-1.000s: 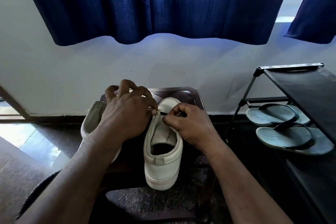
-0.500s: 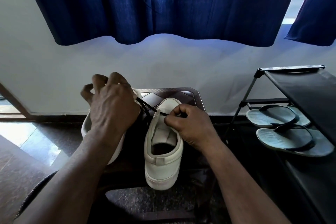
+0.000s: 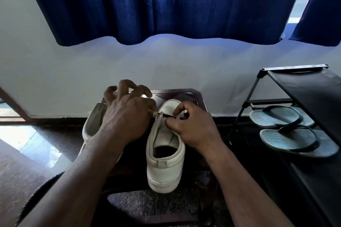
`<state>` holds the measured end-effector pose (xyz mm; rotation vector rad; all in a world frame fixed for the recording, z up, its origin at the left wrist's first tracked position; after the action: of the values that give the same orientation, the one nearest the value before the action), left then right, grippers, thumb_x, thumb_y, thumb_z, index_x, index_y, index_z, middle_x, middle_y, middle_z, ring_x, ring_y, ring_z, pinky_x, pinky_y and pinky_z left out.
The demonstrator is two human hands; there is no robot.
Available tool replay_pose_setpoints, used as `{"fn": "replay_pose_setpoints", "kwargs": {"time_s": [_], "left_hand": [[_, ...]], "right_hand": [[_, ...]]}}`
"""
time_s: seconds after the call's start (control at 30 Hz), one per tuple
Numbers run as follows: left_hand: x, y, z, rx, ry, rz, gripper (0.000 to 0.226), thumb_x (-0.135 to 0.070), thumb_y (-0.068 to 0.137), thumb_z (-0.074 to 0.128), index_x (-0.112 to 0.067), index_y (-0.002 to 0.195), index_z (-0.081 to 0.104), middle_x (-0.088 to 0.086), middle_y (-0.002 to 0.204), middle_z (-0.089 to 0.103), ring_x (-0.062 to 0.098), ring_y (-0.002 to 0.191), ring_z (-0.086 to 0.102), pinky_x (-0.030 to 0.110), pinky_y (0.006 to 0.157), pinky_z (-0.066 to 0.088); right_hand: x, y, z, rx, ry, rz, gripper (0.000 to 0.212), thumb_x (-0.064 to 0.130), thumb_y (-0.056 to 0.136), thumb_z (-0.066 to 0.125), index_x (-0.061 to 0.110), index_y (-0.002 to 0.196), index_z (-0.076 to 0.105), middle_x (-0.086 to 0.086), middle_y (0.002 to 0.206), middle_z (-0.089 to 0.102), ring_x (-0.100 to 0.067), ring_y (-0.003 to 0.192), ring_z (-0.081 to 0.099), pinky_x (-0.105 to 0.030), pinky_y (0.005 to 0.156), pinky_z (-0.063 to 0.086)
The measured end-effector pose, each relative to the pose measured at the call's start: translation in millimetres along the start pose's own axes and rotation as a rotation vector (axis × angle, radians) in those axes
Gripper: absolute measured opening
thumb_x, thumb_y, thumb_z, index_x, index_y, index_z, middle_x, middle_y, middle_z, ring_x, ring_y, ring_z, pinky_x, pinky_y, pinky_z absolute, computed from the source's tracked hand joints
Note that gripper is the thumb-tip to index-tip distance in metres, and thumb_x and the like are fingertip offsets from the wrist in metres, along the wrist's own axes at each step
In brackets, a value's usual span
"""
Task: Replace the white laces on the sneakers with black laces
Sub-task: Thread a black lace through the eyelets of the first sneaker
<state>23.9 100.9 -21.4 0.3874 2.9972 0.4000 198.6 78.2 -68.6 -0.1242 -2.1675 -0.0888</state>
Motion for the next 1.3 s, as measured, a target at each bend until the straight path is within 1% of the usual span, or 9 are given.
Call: {"fn": "replay_pose_setpoints", "kwargs": {"time_s": [0.17, 0.43, 0.6, 0.7, 0.77, 0.87, 1.0, 1.1, 1.3], "left_hand": [[18, -2, -9, -0.091, 0.001, -0.206, 0.015, -0.034, 0.087, 0.066, -0.033, 0.095, 0.079, -0.019, 0.133, 0.053, 0.025, 0.134, 0.025, 0.057, 0.112, 0.024], [22, 0, -14, -0.142, -0.042, -0.281, 0.021, -0.026, 0.088, 0.056, -0.025, 0.097, 0.075, -0.017, 0.121, 0.060, 0.023, 0.127, 0.032, 0.054, 0.109, 0.026], [16, 4, -18, -0.089, -0.287, -0.203, 0.022, -0.042, 0.095, 0.065, -0.031, 0.079, 0.076, -0.022, 0.106, 0.070, 0.014, 0.122, 0.046, 0.040, 0.103, 0.024], [19, 1, -22, -0.035, -0.601, -0.257, 0.030, -0.053, 0.088, 0.071, -0.030, 0.069, 0.075, -0.012, 0.079, 0.076, 0.005, 0.085, 0.066, 0.039, 0.095, 0.049], [19, -3, -24, 0.032, -0.832, -0.315, 0.034, -0.063, 0.078, 0.072, -0.030, 0.071, 0.077, -0.005, 0.073, 0.075, 0.012, 0.073, 0.070, 0.040, 0.086, 0.057], [21, -2, -46, 0.029, -1.077, -0.364, 0.035, -0.046, 0.082, 0.080, -0.014, 0.068, 0.077, 0.009, 0.085, 0.079, 0.026, 0.093, 0.076, 0.047, 0.100, 0.054], [20, 7, -98, 0.001, -1.129, -0.410, 0.038, -0.037, 0.097, 0.072, -0.006, 0.075, 0.075, 0.002, 0.073, 0.077, 0.014, 0.064, 0.070, 0.033, 0.069, 0.053], [11, 14, -141, -0.022, -1.189, -0.405, 0.031, -0.032, 0.099, 0.070, -0.006, 0.082, 0.072, 0.003, 0.069, 0.070, 0.015, 0.063, 0.064, 0.028, 0.071, 0.056], [6, 20, -221, -0.044, -1.372, -0.362, 0.024, -0.029, 0.100, 0.069, -0.009, 0.088, 0.074, 0.000, 0.067, 0.063, 0.014, 0.057, 0.058, 0.036, 0.076, 0.064]], "right_hand": [[1, -3, -4, -0.007, -0.036, 0.014, 0.042, 0.058, 0.063, 0.073, 0.030, 0.088, 0.056, 0.008, 0.075, 0.069, -0.013, 0.073, 0.063, -0.031, 0.066, 0.046], [-1, -3, -4, 0.000, -0.004, 0.056, 0.045, 0.060, 0.060, 0.071, 0.029, 0.089, 0.057, 0.007, 0.076, 0.068, -0.014, 0.072, 0.060, -0.031, 0.066, 0.046], [-3, 0, -15, -0.008, 0.236, -0.016, 0.025, 0.038, 0.080, 0.085, 0.025, 0.091, 0.066, 0.007, 0.071, 0.064, -0.007, 0.063, 0.056, -0.025, 0.065, 0.048], [7, -2, -49, -0.098, 0.483, -0.078, 0.005, 0.013, 0.094, 0.075, 0.014, 0.091, 0.070, 0.000, 0.071, 0.066, -0.008, 0.060, 0.056, -0.025, 0.060, 0.048], [18, -7, -73, -0.133, 0.597, -0.077, 0.003, 0.005, 0.098, 0.067, 0.006, 0.096, 0.070, -0.004, 0.071, 0.067, -0.007, 0.056, 0.055, -0.020, 0.055, 0.046], [46, -12, -101, -0.108, 0.573, -0.122, 0.008, 0.007, 0.101, 0.063, 0.005, 0.100, 0.071, -0.005, 0.077, 0.071, -0.006, 0.057, 0.058, -0.015, 0.052, 0.044], [98, -13, -130, -0.040, 0.446, -0.229, 0.014, 0.009, 0.103, 0.059, 0.010, 0.104, 0.073, -0.003, 0.086, 0.076, -0.011, 0.062, 0.059, -0.014, 0.053, 0.044], [136, -15, -148, -0.017, 0.398, -0.285, 0.015, 0.009, 0.104, 0.058, 0.011, 0.105, 0.073, -0.006, 0.091, 0.078, -0.012, 0.063, 0.060, -0.015, 0.053, 0.043], [206, -30, -184, -0.057, 0.374, -0.395, 0.017, 0.005, 0.103, 0.058, 0.007, 0.105, 0.074, -0.009, 0.092, 0.078, -0.004, 0.062, 0.065, -0.015, 0.053, 0.046]]}}
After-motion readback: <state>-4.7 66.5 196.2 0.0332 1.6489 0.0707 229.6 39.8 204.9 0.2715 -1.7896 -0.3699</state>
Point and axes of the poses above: each hand's wrist, its own y-axis towards the middle knuckle, its own z-axis out of the palm, x = y × z, the point moved 7 cm from there along y, towards the middle knuckle
